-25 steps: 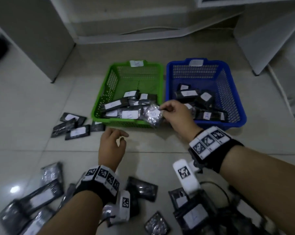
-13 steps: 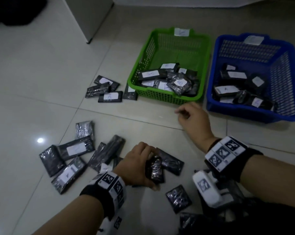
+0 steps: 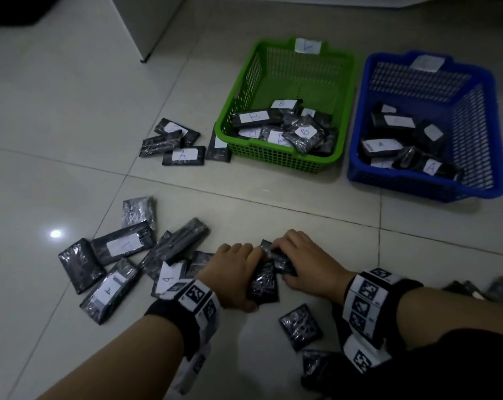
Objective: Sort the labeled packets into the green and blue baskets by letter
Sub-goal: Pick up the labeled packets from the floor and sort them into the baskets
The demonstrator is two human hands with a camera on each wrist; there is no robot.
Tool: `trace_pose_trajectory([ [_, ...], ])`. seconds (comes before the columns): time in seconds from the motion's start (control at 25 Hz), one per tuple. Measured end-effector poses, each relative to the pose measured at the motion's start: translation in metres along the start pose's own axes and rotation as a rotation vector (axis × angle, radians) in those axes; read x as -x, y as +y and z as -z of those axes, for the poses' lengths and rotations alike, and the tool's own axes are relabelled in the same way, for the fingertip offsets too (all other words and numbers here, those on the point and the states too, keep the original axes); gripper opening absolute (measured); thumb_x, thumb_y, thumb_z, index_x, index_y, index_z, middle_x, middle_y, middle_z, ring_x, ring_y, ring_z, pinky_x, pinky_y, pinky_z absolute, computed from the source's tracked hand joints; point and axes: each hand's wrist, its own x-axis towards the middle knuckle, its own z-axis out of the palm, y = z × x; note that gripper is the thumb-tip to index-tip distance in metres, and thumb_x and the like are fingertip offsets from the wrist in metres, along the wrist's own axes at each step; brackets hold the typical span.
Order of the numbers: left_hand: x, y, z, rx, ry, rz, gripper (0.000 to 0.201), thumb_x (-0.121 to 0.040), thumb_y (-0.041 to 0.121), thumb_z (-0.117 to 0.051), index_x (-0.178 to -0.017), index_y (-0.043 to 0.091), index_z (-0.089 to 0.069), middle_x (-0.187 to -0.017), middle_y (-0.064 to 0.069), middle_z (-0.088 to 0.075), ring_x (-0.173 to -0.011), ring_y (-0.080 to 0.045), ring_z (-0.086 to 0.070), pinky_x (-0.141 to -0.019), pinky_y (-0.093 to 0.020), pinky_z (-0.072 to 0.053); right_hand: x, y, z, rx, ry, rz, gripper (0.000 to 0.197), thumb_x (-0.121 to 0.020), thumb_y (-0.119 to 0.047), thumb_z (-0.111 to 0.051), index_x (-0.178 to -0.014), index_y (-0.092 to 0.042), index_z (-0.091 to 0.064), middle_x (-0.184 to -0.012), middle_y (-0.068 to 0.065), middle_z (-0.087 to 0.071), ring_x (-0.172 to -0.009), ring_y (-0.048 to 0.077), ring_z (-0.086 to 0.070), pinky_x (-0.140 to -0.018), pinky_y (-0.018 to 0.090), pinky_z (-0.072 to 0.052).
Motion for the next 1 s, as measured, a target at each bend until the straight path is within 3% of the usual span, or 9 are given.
trace_pose_trajectory([
  [0.12, -0.012, -0.011, 0.027, 0.28, 0.157, 0.084, 0.074, -0.059, 0.068, -0.055, -0.116, 0.023, -0.045, -0.105, 0.004, -0.061, -0.095, -0.019, -0.058, -0.089, -0.033, -0.04, -0.019, 0.001, 0.024, -0.203, 0.066, -0.184, 0.036, -0.079, -0.022, -0.063, -0.115, -0.02, -0.062, -0.107, 0.005, -0.057, -0.1, 0.02, -0.052, -0.082, 0.027, -0.042],
  [0.24, -0.027, -0.025, 0.069, 1.255, 0.278, 0.284, 0.043, -0.08, 0.043, -0.042, -0.114, 0.02, -0.054, -0.102, -0.007, -0.064, -0.091, -0.021, -0.058, -0.076, -0.03, -0.044, -0.036, 0.002, 0.068, -0.764, 0.238, -0.412, 0.012, -0.091, -0.017, -0.056, -0.093, -0.016, -0.068, -0.08, 0.009, -0.066, -0.067, 0.023, -0.06, -0.062, 0.032, -0.049],
  [0.32, -0.04, -0.026, 0.098, 1.934, 0.265, 0.351, 0.044, -0.09, 0.031, -0.028, -0.113, 0.009, -0.059, -0.105, -0.016, -0.064, -0.092, -0.027, -0.058, -0.074, -0.032, -0.045, -0.043, 0.003, 0.096, -1.035, 0.386, -0.457, 0.019, -0.095, -0.01, -0.048, -0.088, -0.012, -0.065, -0.068, 0.008, -0.065, -0.056, 0.021, -0.057, -0.049, 0.028, -0.051],
  [0.36, -0.048, -0.028, 0.109, 2.105, 0.286, 0.342, 0.049, -0.092, 0.031, -0.026, -0.115, 0.004, -0.059, -0.107, -0.02, -0.064, -0.095, -0.031, -0.059, -0.079, -0.035, -0.046, -0.046, 0.005, 0.107, -1.112, 0.457, -0.449, 0.02, -0.096, -0.009, -0.046, -0.088, -0.012, -0.064, -0.065, 0.007, -0.066, -0.054, 0.021, -0.059, -0.048, 0.028, -0.053],
  [0.52, -0.073, -0.021, 0.129, 2.148, 0.356, 0.271, 0.04, -0.093, 0.026, -0.04, -0.123, 0.004, -0.056, -0.112, -0.02, -0.064, -0.109, -0.041, -0.059, -0.093, -0.052, -0.046, -0.05, 0.021, 0.132, -1.119, 0.596, -0.443, 0.015, -0.096, -0.016, -0.05, -0.09, -0.021, -0.063, -0.08, 0.016, -0.067, -0.066, 0.031, -0.064, -0.051, 0.038, -0.055],
  [0.64, -0.093, -0.013, 0.135, 2.035, 0.399, 0.244, 0.027, -0.09, 0.005, -0.043, -0.11, 0.006, -0.061, -0.094, -0.015, -0.072, -0.093, -0.03, -0.068, -0.076, -0.04, -0.058, -0.047, 0.035, 0.146, -1.047, 0.652, -0.469, 0.013, -0.096, -0.019, -0.05, -0.097, -0.021, -0.063, -0.083, 0.011, -0.062, -0.064, 0.028, -0.056, -0.038, 0.025, -0.047],
  [0.76, -0.113, -0.008, 0.144, 1.977, 0.499, 0.289, 0.017, -0.089, 0.005, -0.051, -0.095, 0.016, -0.063, -0.08, -0.003, -0.071, -0.077, -0.02, -0.065, -0.067, -0.034, -0.057, -0.054, 0.051, 0.163, -1.009, 0.762, -0.489, 0.02, -0.097, -0.016, -0.049, -0.112, -0.012, -0.06, -0.086, 0.005, -0.06, -0.058, 0.017, -0.051, -0.033, 0.021, -0.042],
  [0.88, -0.131, -0.006, 0.15, 1.955, 0.561, 0.301, 0.016, -0.088, 0.008, -0.054, -0.102, 0.015, -0.059, -0.086, -0.003, -0.069, -0.08, -0.02, -0.064, -0.065, -0.034, -0.057, -0.068, 0.069, 0.174, -1.012, 0.76, -0.479, 0.023, -0.096, -0.008, -0.046, -0.115, -0.008, -0.059, -0.099, 0.01, -0.063, -0.067, 0.018, -0.056, -0.042, 0.024, -0.05],
  [1.0, -0.148, -0.004, 0.154, 1.957, 0.612, 0.325, 0.039, -0.086, 0.01, -0.059, -0.124, 0.008, -0.047, -0.104, -0.013, -0.065, -0.09, -0.025, -0.064, -0.069, -0.038, -0.056, -0.081, 0.076, 0.18, -1.022, 0.684, -0.441, 0.034, -0.094, 0.0, -0.046, -0.126, -0.006, -0.056, -0.112, 0.011, -0.063, -0.072, 0.02, -0.062, -0.063, 0.035, -0.058],
])
